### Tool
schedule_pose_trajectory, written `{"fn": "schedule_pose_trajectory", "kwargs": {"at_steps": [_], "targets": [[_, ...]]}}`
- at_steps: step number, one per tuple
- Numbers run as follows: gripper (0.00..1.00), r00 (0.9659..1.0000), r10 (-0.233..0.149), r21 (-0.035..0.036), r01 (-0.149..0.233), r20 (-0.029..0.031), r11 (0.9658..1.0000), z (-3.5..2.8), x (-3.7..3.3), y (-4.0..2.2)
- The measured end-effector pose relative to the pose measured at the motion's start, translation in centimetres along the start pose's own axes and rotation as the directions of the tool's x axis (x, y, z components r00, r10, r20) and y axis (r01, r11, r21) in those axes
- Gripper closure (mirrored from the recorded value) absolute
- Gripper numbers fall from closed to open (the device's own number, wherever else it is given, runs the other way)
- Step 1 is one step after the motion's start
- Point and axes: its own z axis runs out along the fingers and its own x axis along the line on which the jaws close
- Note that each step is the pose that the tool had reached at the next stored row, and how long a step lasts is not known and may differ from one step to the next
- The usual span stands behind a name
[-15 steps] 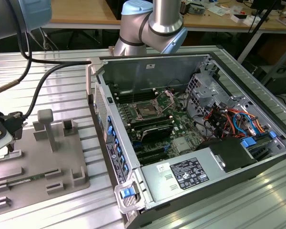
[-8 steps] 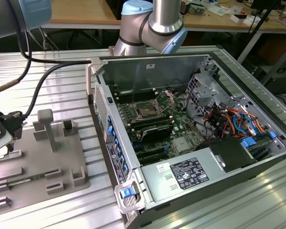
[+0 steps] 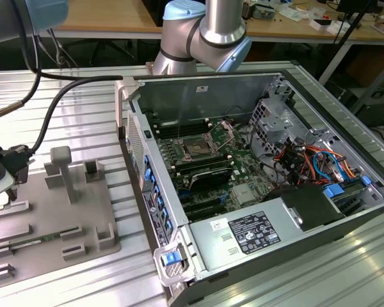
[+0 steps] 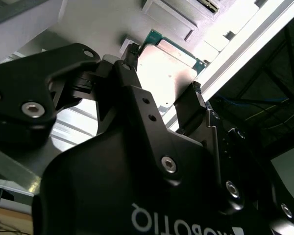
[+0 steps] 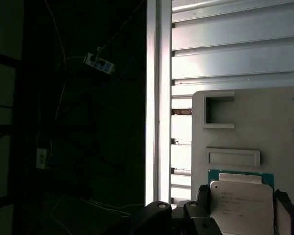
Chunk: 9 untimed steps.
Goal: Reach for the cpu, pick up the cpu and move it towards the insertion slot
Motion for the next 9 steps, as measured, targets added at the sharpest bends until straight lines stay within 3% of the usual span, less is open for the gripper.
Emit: {"fn": "schedule_pose_trajectory", "kwargs": {"at_steps": [9], "targets": [[0.45,1.0000,0.000,0.0002,0.000,-0.0003,1.0000,-0.26,0.01,0.01]]}}
